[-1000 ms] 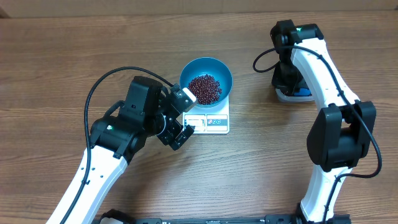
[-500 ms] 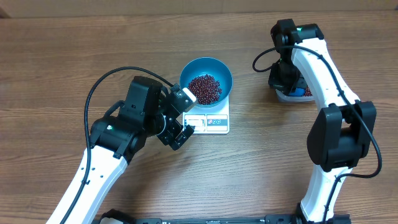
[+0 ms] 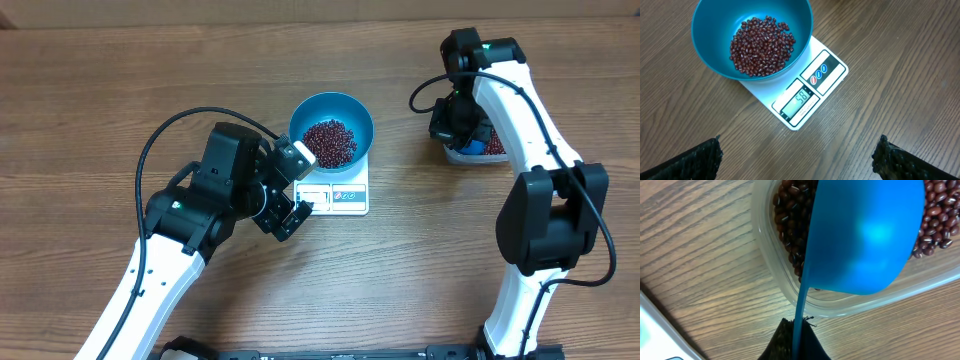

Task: Scoop item into bowl and weigh 150g on scale
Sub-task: 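Lower the blue scoop into the bean tub with the right gripper, then push the blue scoop through the red beans to fill it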

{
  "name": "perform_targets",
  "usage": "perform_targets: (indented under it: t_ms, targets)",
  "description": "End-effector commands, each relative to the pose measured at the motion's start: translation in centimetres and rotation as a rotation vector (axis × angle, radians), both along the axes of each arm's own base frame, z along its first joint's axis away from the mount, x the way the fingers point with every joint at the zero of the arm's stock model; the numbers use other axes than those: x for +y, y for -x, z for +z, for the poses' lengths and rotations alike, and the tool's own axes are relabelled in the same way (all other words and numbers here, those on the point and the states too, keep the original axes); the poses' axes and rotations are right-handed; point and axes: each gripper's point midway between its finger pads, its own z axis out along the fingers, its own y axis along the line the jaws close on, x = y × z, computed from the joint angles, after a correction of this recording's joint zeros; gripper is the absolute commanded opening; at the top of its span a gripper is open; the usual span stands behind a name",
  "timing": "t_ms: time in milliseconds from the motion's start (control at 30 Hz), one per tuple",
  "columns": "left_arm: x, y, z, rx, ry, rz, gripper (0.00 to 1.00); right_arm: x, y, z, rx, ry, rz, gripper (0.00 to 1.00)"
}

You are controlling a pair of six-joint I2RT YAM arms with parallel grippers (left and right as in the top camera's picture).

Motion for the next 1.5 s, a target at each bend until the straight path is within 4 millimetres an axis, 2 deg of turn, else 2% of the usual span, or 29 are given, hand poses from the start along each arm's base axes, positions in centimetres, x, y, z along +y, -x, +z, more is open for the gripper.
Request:
perform_targets:
  t_ms: [0,533,733,1467]
  targets:
    - [0.1,-0.2,0.2,-0.004,0.005,0.012,1.0,1.1,-0.1,-0.2,0.0,-0.079,0.003,0.04]
    - [0.1,-0.2,0.2,-0.004,0.005,0.012,0.99,-1.3,-0.9,-0.1,-0.015,-0.213,-0.119,0.04]
    - [0.1,-0.2,0.2,-0.004,0.005,0.012,1.0,-1.4,-1.2,0.1,-0.029,-0.298,-0.128,0.04]
    - [0.1,-0.2,0.2,-0.004,0.005,0.012,0.99,-3.0,-1.4,0.3,-0.041,-0.335,-0.153,0.04]
